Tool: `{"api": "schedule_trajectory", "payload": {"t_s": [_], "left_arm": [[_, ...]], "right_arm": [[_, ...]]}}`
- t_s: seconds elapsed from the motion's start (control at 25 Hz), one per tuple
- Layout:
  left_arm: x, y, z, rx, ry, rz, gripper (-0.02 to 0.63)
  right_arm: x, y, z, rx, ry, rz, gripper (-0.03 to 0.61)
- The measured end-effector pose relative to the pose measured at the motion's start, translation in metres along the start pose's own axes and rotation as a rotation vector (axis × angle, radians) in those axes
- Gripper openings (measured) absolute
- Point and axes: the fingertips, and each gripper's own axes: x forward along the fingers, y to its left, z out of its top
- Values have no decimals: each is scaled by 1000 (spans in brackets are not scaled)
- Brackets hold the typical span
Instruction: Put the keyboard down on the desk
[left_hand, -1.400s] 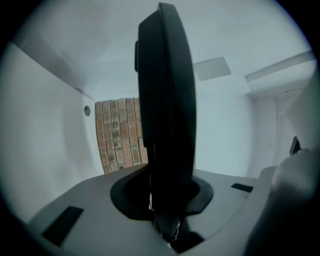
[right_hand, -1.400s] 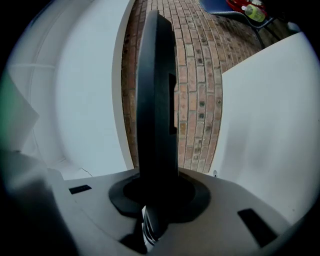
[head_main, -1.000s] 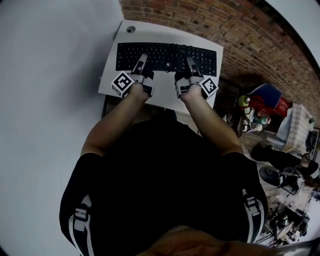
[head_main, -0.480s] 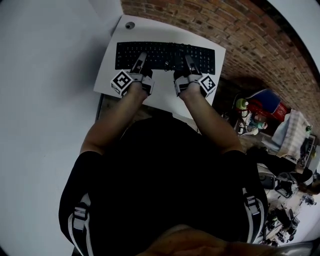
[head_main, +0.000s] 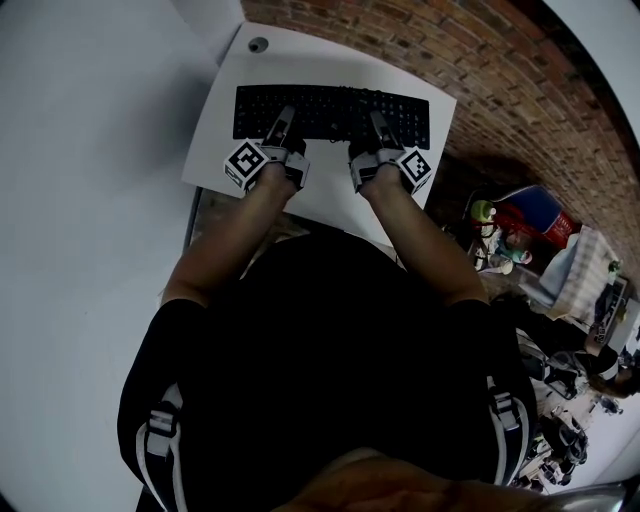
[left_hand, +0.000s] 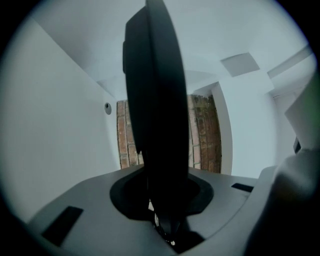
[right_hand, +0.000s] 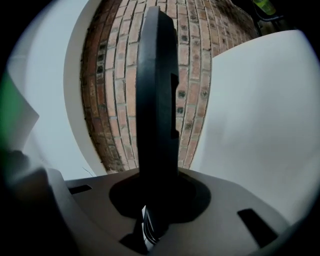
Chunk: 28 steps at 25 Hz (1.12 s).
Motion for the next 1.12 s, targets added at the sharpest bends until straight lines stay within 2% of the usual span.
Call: {"api": "schedule_trajectory", "payload": {"t_s": [0.4, 0.68, 1.12], "left_arm": [[23, 35, 0, -9, 2, 47, 91], [34, 66, 6, -9, 5, 83, 92], [37, 115, 5, -24, 23, 151, 94]], "right_arm": [[27, -20, 10, 23, 30, -43, 91], [46, -52, 18, -6, 43, -67, 91], [59, -97, 16, 24, 60, -149, 91]]}}
